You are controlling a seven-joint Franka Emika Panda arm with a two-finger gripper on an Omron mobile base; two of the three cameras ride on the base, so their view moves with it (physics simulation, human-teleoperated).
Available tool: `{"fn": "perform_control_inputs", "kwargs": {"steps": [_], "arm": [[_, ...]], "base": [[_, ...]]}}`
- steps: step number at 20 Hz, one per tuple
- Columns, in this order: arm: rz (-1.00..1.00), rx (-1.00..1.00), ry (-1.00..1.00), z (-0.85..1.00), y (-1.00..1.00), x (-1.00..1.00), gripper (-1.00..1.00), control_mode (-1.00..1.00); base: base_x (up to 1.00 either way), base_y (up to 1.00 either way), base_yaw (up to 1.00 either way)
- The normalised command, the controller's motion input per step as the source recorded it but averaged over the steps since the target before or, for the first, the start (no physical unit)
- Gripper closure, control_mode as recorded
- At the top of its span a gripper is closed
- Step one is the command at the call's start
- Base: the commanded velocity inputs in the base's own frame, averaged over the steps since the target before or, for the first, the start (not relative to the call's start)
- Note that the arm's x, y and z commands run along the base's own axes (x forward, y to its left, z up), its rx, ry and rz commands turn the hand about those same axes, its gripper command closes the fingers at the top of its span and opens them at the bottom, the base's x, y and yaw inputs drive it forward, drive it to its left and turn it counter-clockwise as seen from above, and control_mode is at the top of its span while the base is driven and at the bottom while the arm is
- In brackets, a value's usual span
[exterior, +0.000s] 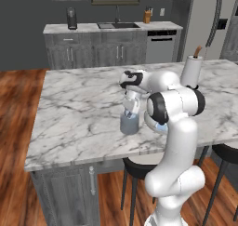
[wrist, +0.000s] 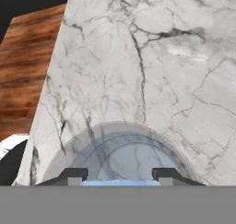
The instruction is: There are four ice cubes in the ice bowl. Place two ice cubes in each glass of water.
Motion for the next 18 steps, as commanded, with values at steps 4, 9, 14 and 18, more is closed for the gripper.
{"fn": "perform_control_inputs", "kwargs": {"steps": [4, 9, 14, 18], "arm": [[0.05, 0.00, -0.04, 0.00, 0.00, -0.44, -1.00, -1.00], [0.03, 0.00, -0.10, 0.00, -0.01, -0.27, -1.00, -1.00], [0.04, 0.00, -0.16, 0.00, -0.11, 0.00, -1.00, -1.00], [0.03, 0.00, -0.19, 0.05, -0.18, 0.00, -1.00, -1.00]], "base": [[0.00, 0.00, 0.00], [0.00, 0.00, 0.00], [0.00, 0.00, 0.00], [0.00, 0.00, 0.00]]}}
